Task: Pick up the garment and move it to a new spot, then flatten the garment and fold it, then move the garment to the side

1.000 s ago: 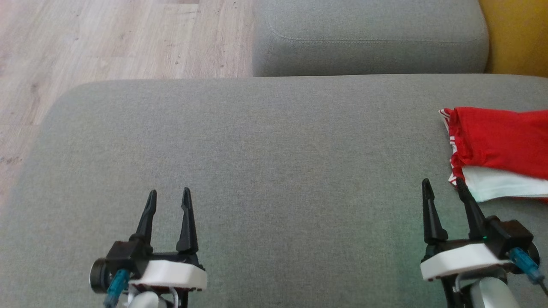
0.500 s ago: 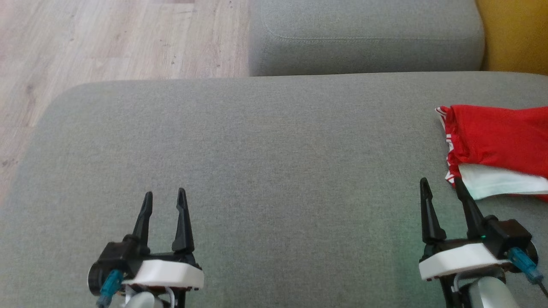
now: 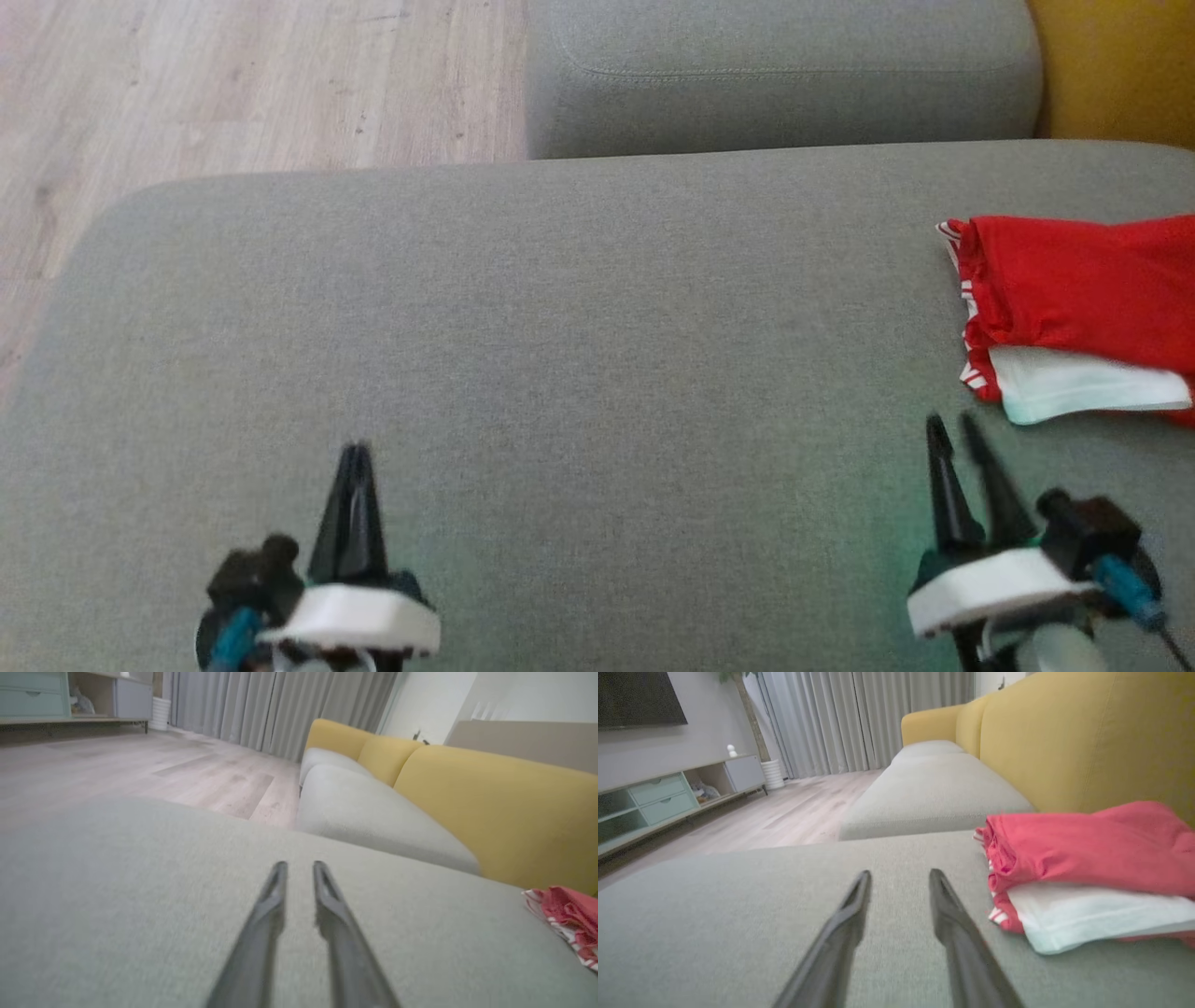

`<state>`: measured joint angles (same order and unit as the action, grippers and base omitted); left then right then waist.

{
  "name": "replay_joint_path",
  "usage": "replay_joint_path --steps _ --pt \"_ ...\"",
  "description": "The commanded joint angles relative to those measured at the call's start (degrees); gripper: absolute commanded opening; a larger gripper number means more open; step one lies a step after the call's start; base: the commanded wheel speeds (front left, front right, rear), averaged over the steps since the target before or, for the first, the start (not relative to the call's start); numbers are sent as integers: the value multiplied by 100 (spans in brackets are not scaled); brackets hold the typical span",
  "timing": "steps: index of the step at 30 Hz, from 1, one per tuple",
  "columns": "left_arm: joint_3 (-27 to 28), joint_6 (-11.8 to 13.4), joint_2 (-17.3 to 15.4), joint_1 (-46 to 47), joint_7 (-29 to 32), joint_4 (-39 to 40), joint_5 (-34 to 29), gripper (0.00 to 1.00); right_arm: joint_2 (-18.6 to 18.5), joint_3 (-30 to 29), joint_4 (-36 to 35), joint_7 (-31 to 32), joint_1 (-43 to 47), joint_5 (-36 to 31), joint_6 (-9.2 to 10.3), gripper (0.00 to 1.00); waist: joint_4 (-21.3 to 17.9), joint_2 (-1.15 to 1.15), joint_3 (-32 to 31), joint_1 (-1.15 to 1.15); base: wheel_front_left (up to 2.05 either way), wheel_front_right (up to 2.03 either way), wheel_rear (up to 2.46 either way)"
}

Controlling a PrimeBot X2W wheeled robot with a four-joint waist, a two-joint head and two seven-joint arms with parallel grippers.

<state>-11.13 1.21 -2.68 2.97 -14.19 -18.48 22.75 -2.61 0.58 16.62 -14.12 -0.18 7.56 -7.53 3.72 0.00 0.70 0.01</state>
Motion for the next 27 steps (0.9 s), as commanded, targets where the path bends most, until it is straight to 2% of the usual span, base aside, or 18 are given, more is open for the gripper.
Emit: replay_joint_path --steps 1,27 --pt "20 -10 1 -18 24 -41 79 0 2 -4 45 20 9 94 0 0 -5 0 -1 0 0 0 0" --pt "372 -184 -3 50 438 56 1470 0 -6 -147 -18 435 -112 1794 1 0 -79 0 -11 0 0 0 0"
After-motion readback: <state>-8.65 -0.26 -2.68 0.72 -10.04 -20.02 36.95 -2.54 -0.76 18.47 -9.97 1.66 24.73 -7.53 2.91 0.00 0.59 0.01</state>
